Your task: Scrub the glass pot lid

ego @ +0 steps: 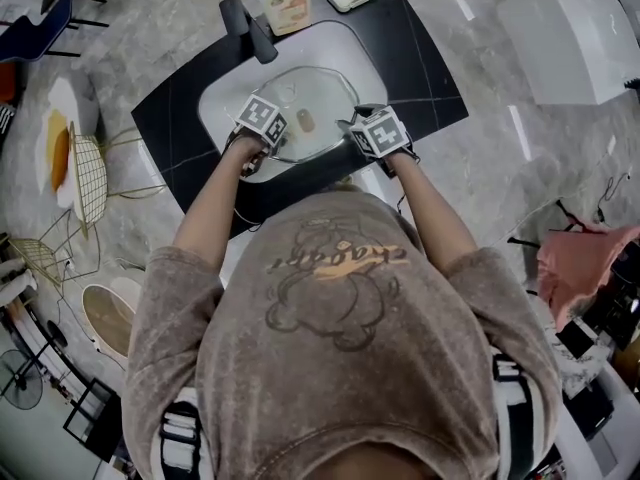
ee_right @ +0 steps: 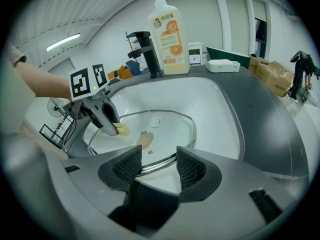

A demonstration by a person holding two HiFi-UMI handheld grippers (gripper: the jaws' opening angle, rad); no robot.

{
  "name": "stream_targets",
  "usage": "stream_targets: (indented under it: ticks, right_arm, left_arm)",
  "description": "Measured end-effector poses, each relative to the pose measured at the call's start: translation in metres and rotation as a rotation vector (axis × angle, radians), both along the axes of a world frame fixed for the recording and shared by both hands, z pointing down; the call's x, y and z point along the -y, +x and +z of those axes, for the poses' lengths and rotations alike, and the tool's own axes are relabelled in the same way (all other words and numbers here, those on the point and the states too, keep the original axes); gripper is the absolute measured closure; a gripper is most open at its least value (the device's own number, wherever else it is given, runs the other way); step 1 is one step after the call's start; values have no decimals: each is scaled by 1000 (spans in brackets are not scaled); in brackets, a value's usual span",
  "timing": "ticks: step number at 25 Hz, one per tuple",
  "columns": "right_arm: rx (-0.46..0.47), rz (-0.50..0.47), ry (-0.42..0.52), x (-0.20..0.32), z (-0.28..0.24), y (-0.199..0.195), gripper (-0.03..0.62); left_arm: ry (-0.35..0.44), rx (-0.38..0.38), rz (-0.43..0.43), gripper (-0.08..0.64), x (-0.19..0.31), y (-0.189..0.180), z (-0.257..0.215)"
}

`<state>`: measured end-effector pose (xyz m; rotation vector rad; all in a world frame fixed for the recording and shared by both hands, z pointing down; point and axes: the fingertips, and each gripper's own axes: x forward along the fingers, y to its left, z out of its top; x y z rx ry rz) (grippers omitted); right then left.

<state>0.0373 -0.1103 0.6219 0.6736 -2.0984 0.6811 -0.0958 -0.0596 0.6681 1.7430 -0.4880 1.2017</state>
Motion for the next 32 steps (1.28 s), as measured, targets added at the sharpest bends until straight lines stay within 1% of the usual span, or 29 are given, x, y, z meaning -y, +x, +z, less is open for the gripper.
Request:
stream_targets:
  ticks: [5,9,13,18,23,27,30,32]
  right_arm:
    - [-8,9,-1,1,0,2,371]
    - [-13,10,-6,0,0,3,371]
    - [-16,11,-9,1,1,4,373]
    - [-20,11,-5,0,0,3,373]
    - [-27,12,-13,-1,1,4,374]
    - [-25,20,-13,1,2,3,383]
    - [-21,6,-4,2,0,2,382]
    - [-17,1,-5,2,-1,1,382]
  left_arm:
    - [-43,-80,21,495,-15,27,-18]
    - [-55,-146,7,495,-18,54,-29]
    - [-34,-200,-25,495,-10,79,-34]
    - [30,-273,-49,495,8,101,-34]
    - [63,-288,-83,495,30,114,-25]
    - [79,-290,-43,495,45,119,-18]
    - [88,-288,-54,495,63,122,-9]
    - [117,-276,-26,495,75,125,-4]
